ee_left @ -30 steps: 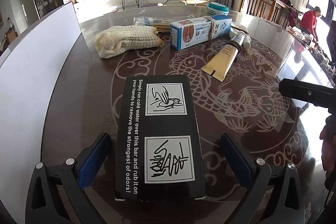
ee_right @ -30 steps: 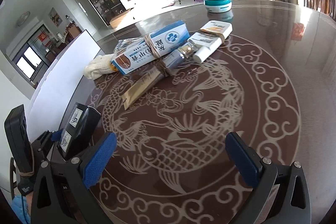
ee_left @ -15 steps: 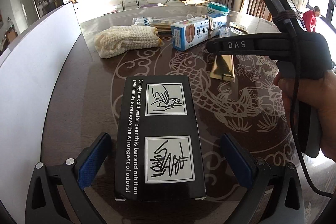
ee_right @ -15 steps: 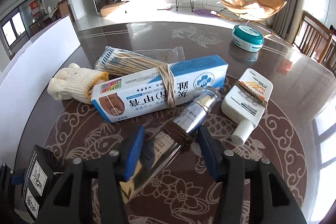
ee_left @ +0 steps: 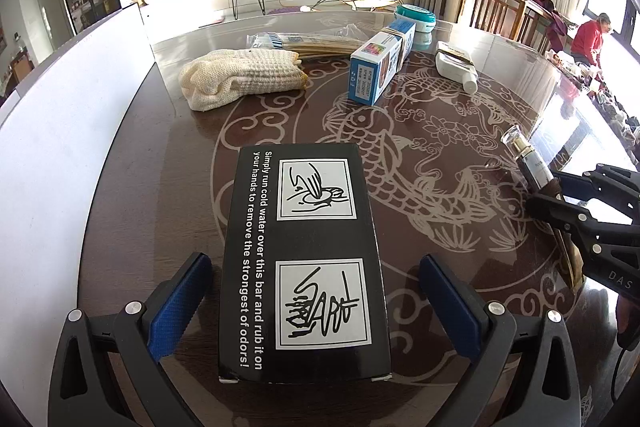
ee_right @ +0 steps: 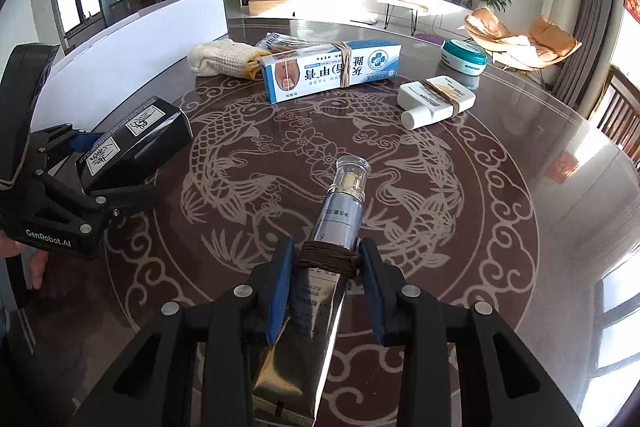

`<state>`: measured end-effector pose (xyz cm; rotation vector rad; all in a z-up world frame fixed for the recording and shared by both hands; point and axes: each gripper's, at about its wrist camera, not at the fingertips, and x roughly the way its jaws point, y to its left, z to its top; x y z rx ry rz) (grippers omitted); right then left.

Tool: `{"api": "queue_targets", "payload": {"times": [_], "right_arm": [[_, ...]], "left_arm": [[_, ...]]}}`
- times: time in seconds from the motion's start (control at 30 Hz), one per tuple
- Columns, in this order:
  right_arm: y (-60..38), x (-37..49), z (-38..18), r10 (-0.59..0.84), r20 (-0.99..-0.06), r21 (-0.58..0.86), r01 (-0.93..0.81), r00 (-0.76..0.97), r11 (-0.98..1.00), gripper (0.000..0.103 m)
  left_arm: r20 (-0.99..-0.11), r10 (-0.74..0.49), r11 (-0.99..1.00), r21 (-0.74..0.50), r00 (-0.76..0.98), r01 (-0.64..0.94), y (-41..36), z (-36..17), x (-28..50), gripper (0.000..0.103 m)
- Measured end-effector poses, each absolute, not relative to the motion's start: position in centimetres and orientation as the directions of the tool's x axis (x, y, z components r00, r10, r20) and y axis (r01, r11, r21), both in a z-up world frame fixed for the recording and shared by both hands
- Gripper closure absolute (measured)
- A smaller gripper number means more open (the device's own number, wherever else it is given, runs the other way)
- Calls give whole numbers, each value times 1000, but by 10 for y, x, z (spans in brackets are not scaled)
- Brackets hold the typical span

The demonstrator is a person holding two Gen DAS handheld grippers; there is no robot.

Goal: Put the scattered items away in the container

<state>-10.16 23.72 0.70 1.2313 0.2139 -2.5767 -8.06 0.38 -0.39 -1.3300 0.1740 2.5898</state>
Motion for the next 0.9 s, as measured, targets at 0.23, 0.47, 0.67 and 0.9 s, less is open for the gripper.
{"api": "queue_targets", "payload": {"times": [0.23, 0.47, 0.67, 0.9], "right_arm": [[226, -117, 1, -126, -814, -11, 232, -567, -973, 0], [225, -118, 0, -118, -814, -11, 219, -568, -976, 0], [225, -118, 0, -118, -814, -12, 219, -568, -976, 0], [225, -118, 0, -118, -814, -12, 219, -568, -976, 0]], "left_arm": [[-813, 144, -968, 3, -564, -252, 4, -4, -80, 0], [-813, 145, -968, 3, -564, -252, 4, -5, -80, 0], [-813, 145, -968, 3, -564, -252, 4, -5, -80, 0], [-813, 145, -968, 2, -564, -252, 3, -5, -81, 0]]}}
